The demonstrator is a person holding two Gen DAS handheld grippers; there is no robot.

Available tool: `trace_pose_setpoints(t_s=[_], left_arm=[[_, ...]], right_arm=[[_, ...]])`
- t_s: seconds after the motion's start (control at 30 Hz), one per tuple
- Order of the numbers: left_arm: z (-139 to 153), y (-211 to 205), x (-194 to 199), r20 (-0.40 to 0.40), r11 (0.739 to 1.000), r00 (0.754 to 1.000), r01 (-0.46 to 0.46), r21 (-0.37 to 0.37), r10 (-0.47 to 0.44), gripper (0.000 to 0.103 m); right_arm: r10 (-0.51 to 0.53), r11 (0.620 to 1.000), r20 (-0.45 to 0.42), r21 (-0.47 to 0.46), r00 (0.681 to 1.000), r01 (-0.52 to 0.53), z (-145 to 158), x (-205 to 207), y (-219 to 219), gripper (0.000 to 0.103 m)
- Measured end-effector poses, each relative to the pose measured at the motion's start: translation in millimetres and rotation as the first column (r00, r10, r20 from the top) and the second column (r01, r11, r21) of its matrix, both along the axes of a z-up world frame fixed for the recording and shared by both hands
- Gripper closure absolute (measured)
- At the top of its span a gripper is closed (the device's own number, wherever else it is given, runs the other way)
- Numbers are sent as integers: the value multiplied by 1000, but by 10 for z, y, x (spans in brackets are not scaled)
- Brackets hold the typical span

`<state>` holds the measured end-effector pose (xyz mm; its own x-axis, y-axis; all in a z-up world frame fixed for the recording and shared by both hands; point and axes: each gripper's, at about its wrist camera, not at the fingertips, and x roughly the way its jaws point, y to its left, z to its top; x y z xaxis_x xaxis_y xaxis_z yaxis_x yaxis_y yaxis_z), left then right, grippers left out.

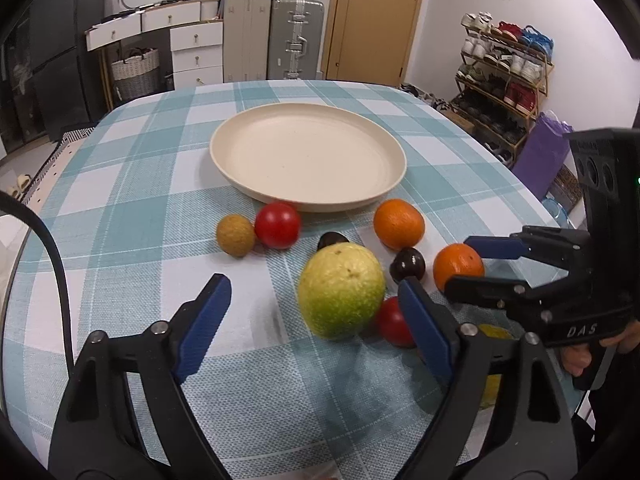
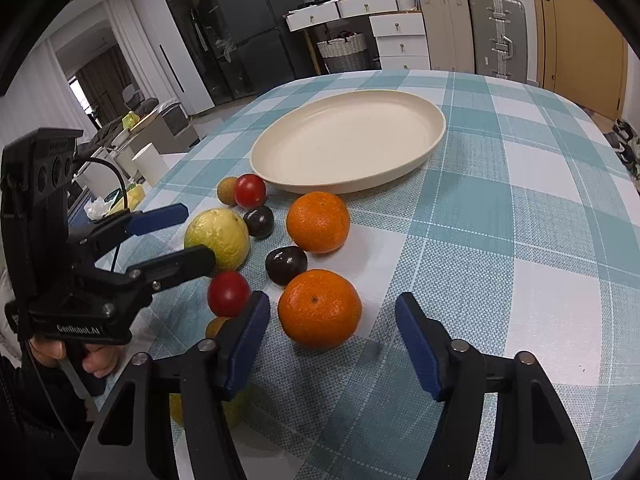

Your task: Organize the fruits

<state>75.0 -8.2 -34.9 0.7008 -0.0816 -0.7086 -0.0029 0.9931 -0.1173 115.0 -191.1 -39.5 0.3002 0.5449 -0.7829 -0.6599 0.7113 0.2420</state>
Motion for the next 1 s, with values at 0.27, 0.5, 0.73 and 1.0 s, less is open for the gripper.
trace_pose_setpoints(t_s=[0.27, 0.5, 0.73, 1.0], left_arm=[[-58, -7, 48, -17, 998, 999, 38, -48, -38, 43], [-65, -7, 40, -22, 994, 998, 64, -84, -66, 58], [-21, -7, -31, 5, 992, 997, 72, -105, -72, 59], [116, 69, -119, 59, 991, 997, 55, -119, -48, 59]], right_arm=[[16, 1000, -23, 19, 1000, -16, -3, 25, 16, 53], [26, 999, -28, 27, 999, -25, -12, 10, 28, 60], [24, 1000, -11, 17, 1000, -24, 2, -20, 39, 61], [-1, 999, 21, 53, 1000, 0, 102, 1, -20, 61]])
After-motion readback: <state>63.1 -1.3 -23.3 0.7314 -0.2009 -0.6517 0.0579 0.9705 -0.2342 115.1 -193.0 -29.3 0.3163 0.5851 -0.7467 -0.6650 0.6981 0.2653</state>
